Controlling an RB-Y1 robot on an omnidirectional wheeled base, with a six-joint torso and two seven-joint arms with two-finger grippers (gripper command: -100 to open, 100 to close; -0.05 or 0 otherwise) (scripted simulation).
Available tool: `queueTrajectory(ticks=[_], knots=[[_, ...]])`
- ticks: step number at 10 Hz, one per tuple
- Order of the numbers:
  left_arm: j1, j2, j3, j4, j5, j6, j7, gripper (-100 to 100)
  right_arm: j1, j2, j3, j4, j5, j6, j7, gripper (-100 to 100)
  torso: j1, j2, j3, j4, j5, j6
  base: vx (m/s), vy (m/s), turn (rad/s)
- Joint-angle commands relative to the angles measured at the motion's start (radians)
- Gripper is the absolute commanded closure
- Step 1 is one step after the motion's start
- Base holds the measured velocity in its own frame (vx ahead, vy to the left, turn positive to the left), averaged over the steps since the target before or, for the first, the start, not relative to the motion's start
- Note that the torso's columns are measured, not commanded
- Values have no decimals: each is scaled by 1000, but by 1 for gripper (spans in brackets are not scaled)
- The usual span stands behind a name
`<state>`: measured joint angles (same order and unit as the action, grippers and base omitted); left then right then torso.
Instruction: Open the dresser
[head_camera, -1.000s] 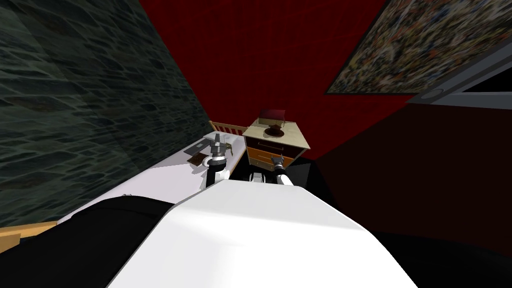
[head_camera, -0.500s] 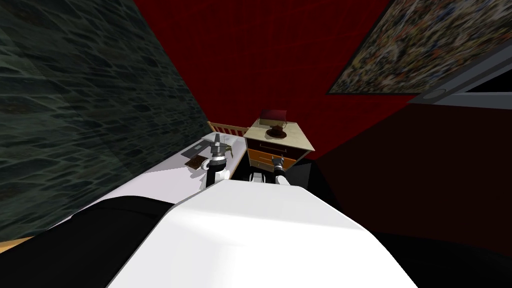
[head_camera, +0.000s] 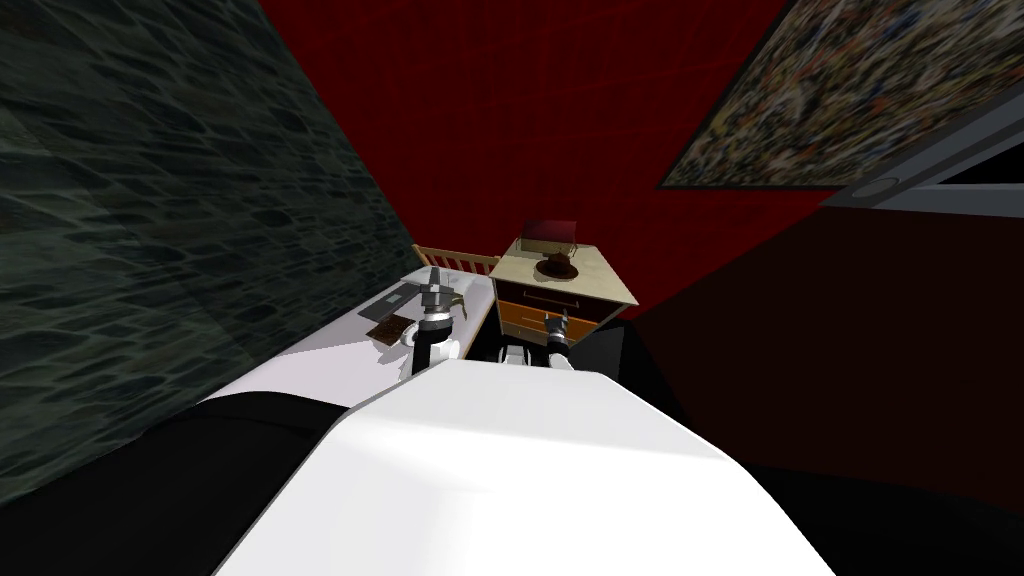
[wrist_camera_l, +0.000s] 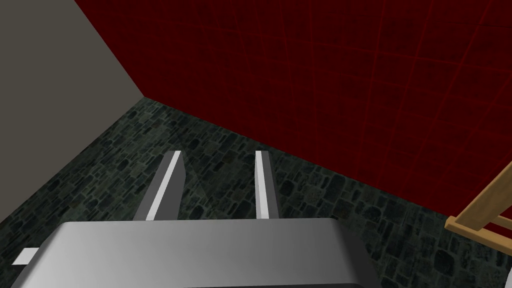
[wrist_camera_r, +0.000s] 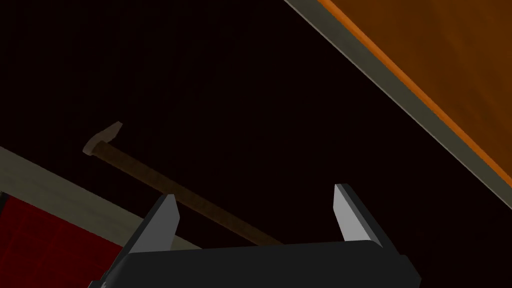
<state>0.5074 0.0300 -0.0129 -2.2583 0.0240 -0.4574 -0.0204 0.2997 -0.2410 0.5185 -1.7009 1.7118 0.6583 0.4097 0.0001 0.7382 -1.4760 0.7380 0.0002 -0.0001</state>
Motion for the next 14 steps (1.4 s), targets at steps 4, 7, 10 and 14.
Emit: queueTrajectory(ticks=[4, 7, 10, 14], knots=[[0, 0, 0, 0, 0, 0, 0, 0, -22, -18, 43, 78, 161, 109, 36, -100, -1, 0, 0, 0, 0, 0, 46, 56, -33], [0, 0, 0, 0, 0, 0, 0, 0, -33, -33, 65, 116, 242, 165, 57, -100, 0, 0, 0, 0, 0, 0, 50, 62, -40], [0, 0, 0, 0, 0, 0, 0, 0, -41, -49, 83, 144, 324, 208, 73, -100, -1, 0, 0, 0, 0, 0, 42, 56, -31], [0, 0, 0, 0, 0, 0, 0, 0, -47, -68, 96, 165, 375, 240, 85, -100, -1, 0, 0, 0, 0, 0, 38, 53, -24]])
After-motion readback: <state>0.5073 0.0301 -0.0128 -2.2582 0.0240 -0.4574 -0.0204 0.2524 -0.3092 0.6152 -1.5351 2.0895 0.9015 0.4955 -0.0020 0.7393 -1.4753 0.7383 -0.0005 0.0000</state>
